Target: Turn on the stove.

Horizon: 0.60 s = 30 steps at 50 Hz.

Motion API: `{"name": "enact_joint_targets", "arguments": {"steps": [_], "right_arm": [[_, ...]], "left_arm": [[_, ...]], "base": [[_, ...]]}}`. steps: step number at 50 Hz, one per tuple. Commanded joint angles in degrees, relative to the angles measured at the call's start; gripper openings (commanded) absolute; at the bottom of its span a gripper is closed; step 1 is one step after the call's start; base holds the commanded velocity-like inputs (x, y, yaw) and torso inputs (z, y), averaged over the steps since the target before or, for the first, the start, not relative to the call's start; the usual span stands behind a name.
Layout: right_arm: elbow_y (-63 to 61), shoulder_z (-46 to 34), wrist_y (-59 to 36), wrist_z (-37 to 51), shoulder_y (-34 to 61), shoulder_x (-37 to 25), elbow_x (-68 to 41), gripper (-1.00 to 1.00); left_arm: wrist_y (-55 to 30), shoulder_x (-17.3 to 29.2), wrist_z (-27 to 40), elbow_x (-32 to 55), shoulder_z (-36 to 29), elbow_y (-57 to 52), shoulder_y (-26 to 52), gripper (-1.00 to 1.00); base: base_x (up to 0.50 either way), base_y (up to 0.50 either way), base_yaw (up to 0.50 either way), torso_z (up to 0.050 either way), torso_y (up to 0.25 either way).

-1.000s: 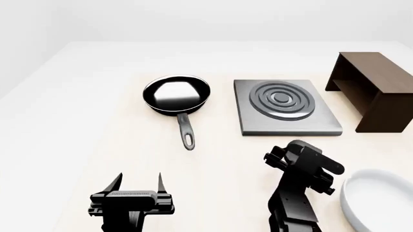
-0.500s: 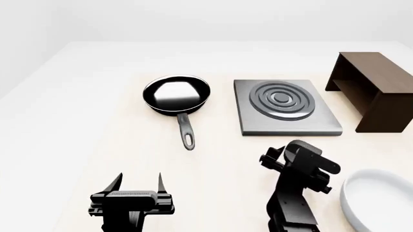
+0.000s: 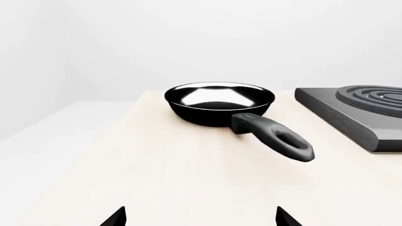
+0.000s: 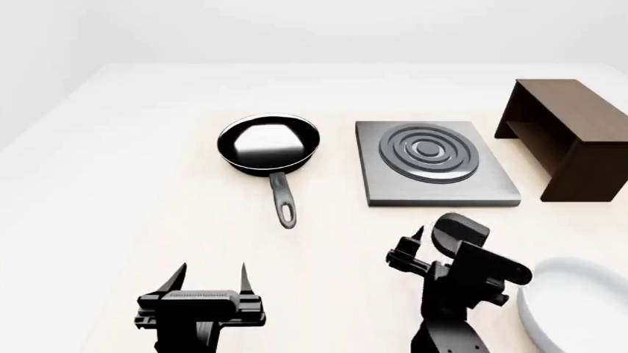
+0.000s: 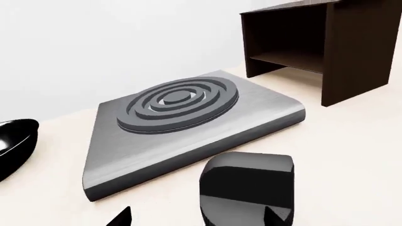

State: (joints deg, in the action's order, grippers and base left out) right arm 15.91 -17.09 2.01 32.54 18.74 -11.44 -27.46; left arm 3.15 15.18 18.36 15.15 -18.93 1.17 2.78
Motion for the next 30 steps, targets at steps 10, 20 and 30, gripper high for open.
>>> {"name": "enact_joint_targets", "arguments": {"steps": [10,20,30], "right_arm": [[-41.3,2.0,5.3,-3.4,-26.6,-15.8,-4.0,1.00],[-51.0,7.0,18.7,-10.3,-40.0,-21.8,-5.9,1.00],[-55.2,12.3,47.4,-23.7,-60.8,-23.3,-5.7,1.00]], "left_arm": [[0.1,0.3,0.4,0.0,-0.5,0.1,0.2,1.00],[0.5,0.4,0.5,0.0,-0.6,0.4,0.2,1.00],[0.6,0.4,0.5,0.3,-0.7,0.5,0.3,1.00]], "base": [[0.00,0.00,0.00,0.000,0.000],[0.00,0.00,0.00,0.000,0.000],[0.00,0.00,0.00,0.000,0.000]]}}
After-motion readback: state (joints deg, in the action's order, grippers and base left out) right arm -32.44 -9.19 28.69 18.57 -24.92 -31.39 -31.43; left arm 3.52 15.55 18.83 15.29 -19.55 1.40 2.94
